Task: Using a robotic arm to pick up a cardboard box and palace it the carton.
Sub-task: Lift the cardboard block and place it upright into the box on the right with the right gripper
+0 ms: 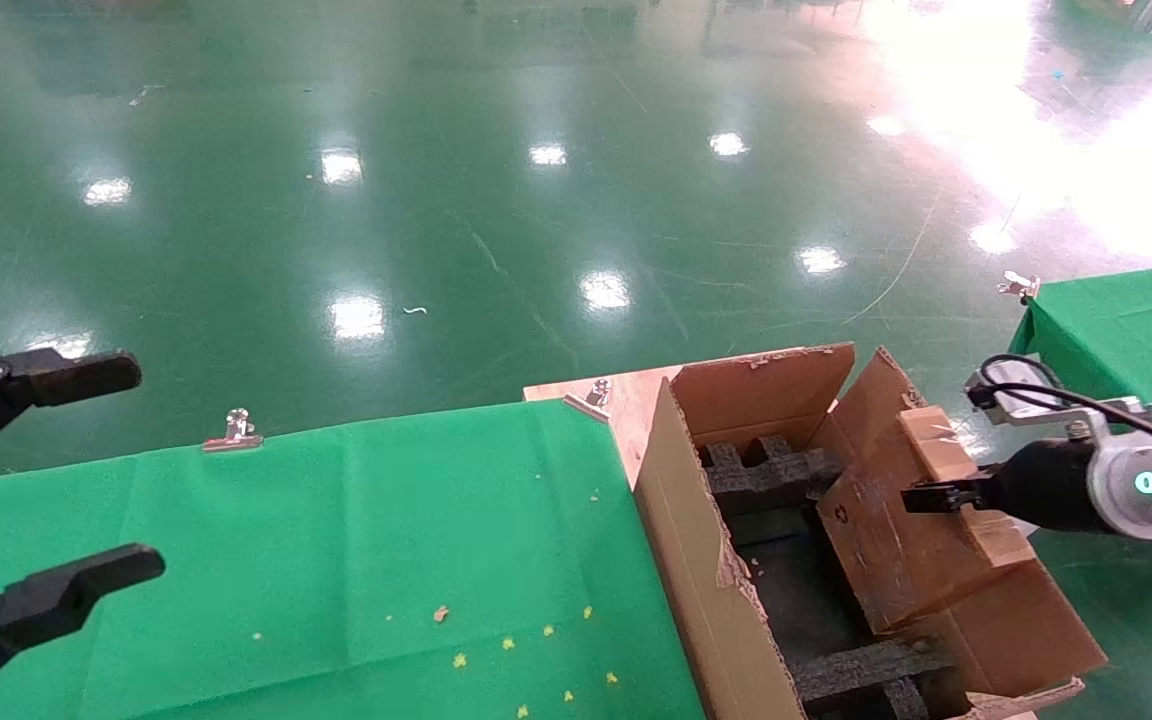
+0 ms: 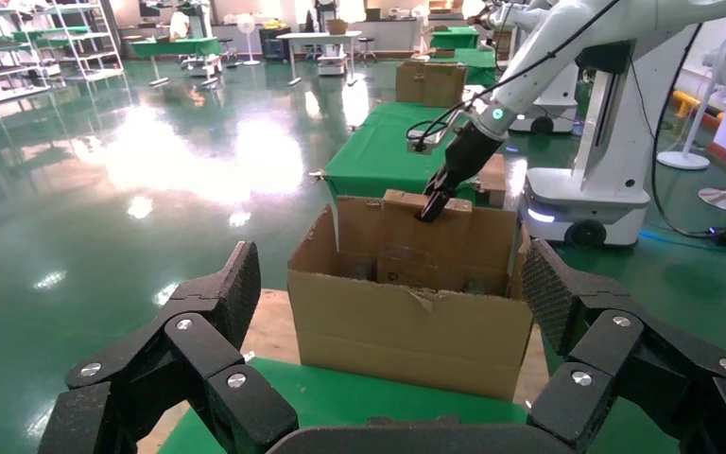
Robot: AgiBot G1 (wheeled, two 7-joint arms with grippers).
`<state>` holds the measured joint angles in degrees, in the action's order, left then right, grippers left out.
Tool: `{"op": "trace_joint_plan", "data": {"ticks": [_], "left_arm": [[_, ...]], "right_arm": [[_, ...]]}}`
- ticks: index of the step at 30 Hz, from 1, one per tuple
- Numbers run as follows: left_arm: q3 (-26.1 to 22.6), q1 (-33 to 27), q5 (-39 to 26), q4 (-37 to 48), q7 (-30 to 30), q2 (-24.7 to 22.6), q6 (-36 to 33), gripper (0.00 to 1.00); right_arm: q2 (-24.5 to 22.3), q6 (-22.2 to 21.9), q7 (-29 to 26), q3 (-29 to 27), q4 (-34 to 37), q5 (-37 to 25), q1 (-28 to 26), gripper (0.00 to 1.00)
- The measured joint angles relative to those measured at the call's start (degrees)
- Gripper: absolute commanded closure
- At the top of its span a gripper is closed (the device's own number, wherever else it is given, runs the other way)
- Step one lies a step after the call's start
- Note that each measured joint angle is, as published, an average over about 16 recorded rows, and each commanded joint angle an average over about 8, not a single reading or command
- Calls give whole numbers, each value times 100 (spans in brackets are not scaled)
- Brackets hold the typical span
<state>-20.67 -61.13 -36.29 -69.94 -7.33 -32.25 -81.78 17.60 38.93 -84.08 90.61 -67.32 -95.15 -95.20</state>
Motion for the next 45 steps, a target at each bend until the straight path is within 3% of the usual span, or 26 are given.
{"op": "trace_joint_plan", "data": {"ticks": [14, 38, 39, 45], "left_arm": [[0, 0, 0, 0, 0, 0, 0, 0], [0, 0, 0, 0, 0, 0, 0, 0], [0, 0, 0, 0, 0, 0, 0, 0], [0, 1, 0, 1, 0, 0, 1, 0]], "right_arm": [[611, -136, -799, 197, 303, -669, 230, 100], [1380, -544, -650, 379, 1165, -457, 914, 100], [1399, -549, -633, 382, 1194, -440, 933, 94], [1481, -553, -554, 392, 1317, -351, 1012, 19]]}}
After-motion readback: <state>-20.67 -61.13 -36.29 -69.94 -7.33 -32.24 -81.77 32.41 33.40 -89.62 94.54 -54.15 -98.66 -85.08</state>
